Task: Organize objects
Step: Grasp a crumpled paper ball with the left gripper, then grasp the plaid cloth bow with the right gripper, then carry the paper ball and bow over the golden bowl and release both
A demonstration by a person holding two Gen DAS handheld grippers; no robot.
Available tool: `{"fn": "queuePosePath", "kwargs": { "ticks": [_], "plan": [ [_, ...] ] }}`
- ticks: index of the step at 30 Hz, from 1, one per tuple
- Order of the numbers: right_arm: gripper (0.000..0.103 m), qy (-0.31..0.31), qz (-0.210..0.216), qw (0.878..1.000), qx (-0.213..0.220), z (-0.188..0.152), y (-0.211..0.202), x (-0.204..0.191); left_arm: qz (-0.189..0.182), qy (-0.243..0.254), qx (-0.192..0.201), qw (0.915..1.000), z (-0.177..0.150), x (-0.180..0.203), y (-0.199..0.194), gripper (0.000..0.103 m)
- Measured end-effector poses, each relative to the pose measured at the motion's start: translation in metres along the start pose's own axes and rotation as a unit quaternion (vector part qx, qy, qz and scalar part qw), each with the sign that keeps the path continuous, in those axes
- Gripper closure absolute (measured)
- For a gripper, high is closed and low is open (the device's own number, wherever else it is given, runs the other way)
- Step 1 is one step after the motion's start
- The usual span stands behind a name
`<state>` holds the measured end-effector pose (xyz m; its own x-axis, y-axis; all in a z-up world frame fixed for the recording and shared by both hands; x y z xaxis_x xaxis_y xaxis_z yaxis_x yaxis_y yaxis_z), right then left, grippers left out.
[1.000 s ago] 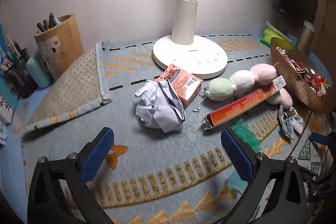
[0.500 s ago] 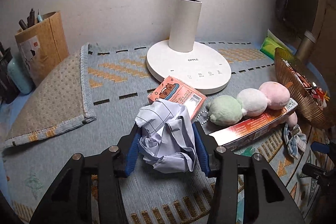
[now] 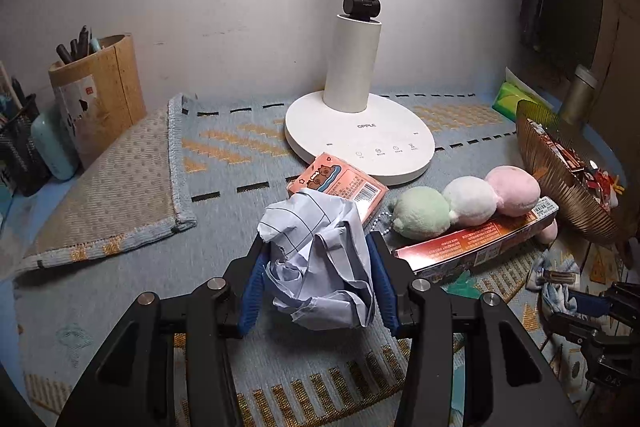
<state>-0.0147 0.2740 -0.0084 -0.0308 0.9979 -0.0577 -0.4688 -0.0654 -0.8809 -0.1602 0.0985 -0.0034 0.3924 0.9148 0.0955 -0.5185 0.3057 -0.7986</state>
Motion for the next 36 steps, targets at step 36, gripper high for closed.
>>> {"fn": "queuePosePath", "kwargs": {
  "ticks": [36],
  "plan": [
    [0.066, -0.037, -0.010, 0.999, -0.005, -0.075, -0.029, -0.027, 0.007, -0.090, 0.021, 0.9957, -0.122, 0.007, -0.091, 0.058]
  ]
}}
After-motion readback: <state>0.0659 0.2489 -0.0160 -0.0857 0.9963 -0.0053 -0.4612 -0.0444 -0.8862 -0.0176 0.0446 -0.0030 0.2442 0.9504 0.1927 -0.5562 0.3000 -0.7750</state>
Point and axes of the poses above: each gripper's, at about its wrist camera, not at the fingertips, and y roughly the way its jaws point, x to its right, z to its top, the point moved 3 cm from there along y, roughly the way its jaws point, and after that the axes turned 10 degrees about -x, right-handed, at the moved point
